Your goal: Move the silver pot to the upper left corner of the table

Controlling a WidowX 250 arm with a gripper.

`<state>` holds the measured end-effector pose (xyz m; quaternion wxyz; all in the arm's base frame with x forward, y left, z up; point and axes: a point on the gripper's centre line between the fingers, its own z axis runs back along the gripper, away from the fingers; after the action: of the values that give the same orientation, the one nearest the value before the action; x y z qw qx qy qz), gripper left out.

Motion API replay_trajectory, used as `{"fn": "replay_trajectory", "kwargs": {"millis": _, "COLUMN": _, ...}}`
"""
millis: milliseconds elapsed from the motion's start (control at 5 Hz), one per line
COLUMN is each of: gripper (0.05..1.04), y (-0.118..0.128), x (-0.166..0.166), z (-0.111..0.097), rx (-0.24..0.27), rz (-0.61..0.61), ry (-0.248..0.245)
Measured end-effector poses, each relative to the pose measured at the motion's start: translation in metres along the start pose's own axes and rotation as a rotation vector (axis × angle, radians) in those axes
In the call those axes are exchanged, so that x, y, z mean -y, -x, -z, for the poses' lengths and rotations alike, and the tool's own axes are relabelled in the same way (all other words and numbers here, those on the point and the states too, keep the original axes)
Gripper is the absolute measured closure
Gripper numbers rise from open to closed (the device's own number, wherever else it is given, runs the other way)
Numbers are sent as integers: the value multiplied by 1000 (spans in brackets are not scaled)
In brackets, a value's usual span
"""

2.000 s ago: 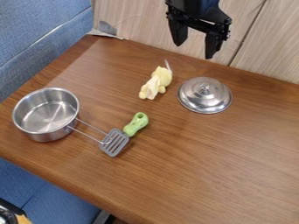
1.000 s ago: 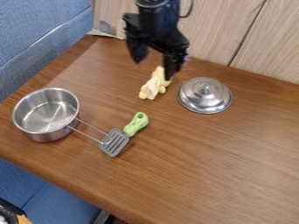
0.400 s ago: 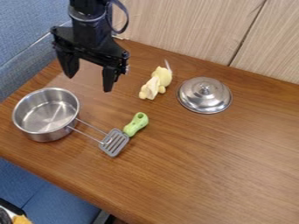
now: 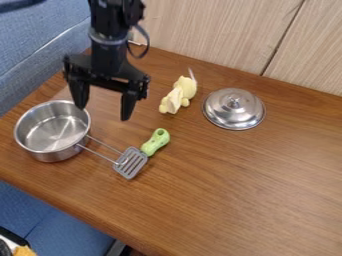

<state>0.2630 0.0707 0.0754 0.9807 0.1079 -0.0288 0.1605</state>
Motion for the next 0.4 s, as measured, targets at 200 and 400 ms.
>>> {"fn": "replay_trajectory", "kwargs": {"millis": 200, "gripper": 83, "y": -2, "x": -2, "z": 18, "rx": -36, "rz": -41, "ry": 4}}
{"fn": "replay_trajectory", "kwargs": {"millis": 400, "gripper": 83, "y": -6, "x": -13, "z": 24, "rx": -28, "rz": -113, "ry": 4}}
